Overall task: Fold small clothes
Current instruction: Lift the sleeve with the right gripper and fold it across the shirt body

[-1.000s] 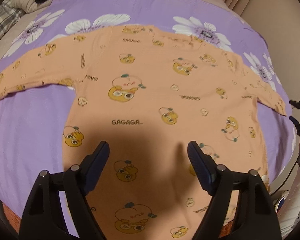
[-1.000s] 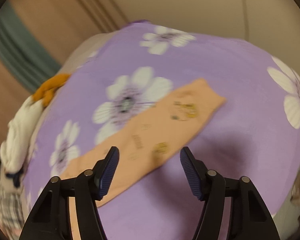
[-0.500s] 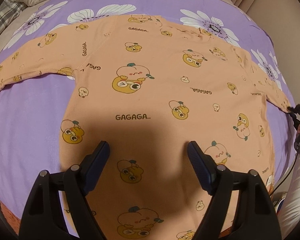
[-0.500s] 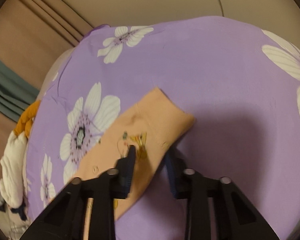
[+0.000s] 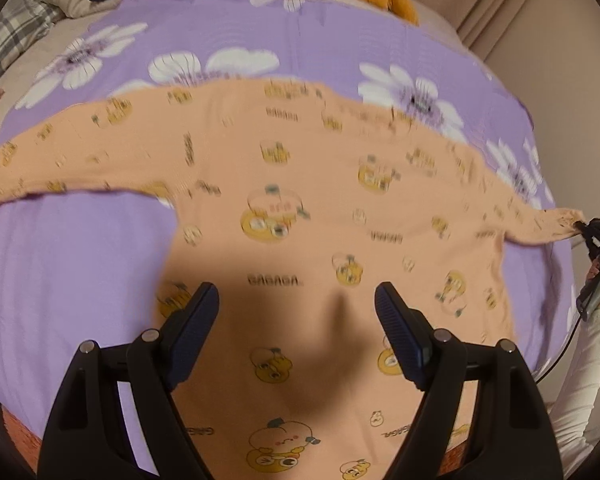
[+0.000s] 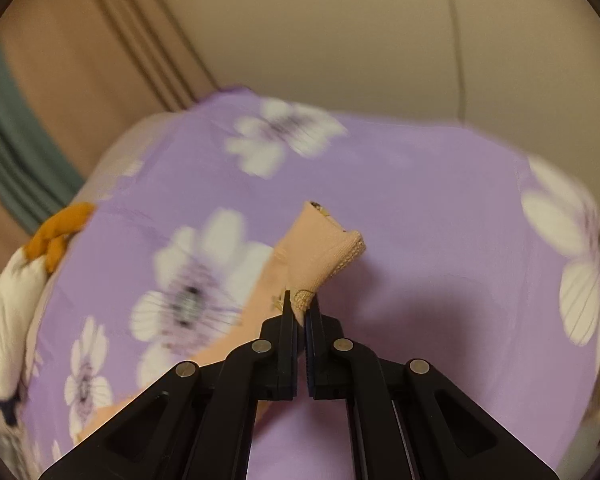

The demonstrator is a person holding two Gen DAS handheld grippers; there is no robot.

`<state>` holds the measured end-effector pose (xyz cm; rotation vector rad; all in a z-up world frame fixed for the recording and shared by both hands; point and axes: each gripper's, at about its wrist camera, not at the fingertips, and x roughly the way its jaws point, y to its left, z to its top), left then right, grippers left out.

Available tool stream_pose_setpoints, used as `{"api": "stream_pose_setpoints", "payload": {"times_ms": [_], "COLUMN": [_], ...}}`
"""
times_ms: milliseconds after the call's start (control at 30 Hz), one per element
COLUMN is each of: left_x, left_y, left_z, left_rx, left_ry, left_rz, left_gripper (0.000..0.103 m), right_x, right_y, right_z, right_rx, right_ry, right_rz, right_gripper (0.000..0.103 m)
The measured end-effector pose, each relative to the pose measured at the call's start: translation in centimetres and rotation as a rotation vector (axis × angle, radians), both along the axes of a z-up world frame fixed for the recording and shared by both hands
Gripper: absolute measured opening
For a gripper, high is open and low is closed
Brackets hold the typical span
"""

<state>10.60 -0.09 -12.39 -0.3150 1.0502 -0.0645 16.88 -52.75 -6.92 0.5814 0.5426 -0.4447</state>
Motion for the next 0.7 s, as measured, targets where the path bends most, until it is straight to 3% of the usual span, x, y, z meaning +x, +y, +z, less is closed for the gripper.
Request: {"api": "stream_pose_setpoints", "payload": {"times_ms": [200,333,500,700], "left_x": [-0.2,-0.5,-0.8,-1.1], "left_y": [1.6,2.6,3.7,4.9], "left_z": [2.2,3.0,3.3,3.6], "left_rx": [0.011,0.012,0.01,0.003], "left_ry": [-0.068,-0.09,-0.105,-0.119], "left_rz": [0.049,0.073,0.098,0.125], "left_gripper": [0.08,0.08,0.08,0.08], "right_x": [1.1,2.0,2.8,3.5], "right_y": [7.5,13.3,20.8,27.2], "right_z": [6.3,8.3,8.1,4.8], "right_rx": [-0.113,-0.152,-0.183,-0.217], "right_ry": [-0.101,-0.131,-0.133,-0.057], "right_rz": [0.211,0.373,0.574,0.728], "right_gripper": [0.004,0.004,0.004,0.004]}}
